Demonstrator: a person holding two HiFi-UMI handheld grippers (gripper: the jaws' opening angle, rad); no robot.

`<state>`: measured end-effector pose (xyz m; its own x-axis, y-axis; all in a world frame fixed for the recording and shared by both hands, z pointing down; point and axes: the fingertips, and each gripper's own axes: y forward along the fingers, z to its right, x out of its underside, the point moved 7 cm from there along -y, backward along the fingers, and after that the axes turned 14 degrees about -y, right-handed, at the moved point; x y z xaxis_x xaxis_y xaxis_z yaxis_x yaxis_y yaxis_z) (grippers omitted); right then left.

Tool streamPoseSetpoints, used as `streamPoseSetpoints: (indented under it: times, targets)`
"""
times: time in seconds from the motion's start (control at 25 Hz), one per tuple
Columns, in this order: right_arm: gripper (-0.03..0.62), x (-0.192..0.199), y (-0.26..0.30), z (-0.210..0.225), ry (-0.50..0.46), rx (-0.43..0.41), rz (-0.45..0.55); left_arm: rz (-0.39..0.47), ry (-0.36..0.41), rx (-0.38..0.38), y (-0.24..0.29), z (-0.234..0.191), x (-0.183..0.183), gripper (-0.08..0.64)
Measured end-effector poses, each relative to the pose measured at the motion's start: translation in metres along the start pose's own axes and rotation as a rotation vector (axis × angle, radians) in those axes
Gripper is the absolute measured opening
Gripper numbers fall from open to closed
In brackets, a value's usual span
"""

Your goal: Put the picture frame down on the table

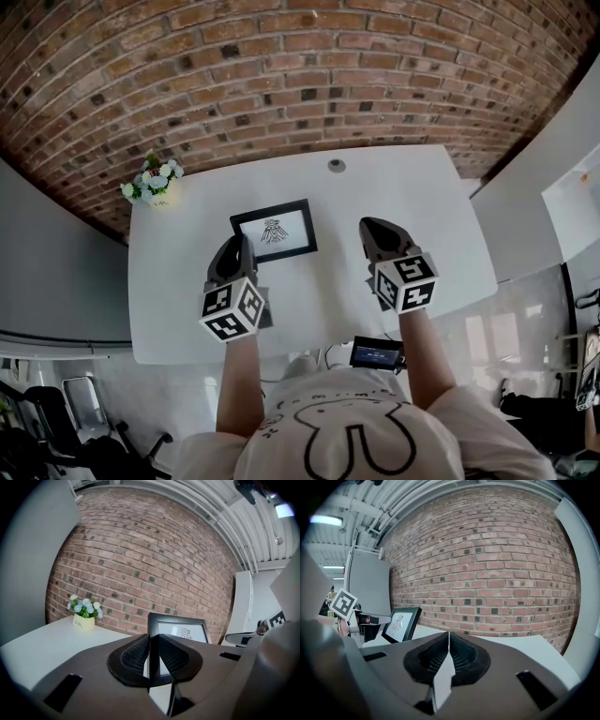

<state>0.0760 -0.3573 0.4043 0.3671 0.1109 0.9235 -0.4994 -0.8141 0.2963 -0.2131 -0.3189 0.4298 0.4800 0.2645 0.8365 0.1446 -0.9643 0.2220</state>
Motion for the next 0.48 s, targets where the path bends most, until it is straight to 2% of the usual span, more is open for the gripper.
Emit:
streamPoseSetpoints:
  times: [0.48]
  targets:
    - [0.018, 0.035, 0.038, -0.004, -0.007, -0.055, -0.124, -0.212, -0.033, -0.059, 0.043, -0.019, 0.033, 0.074]
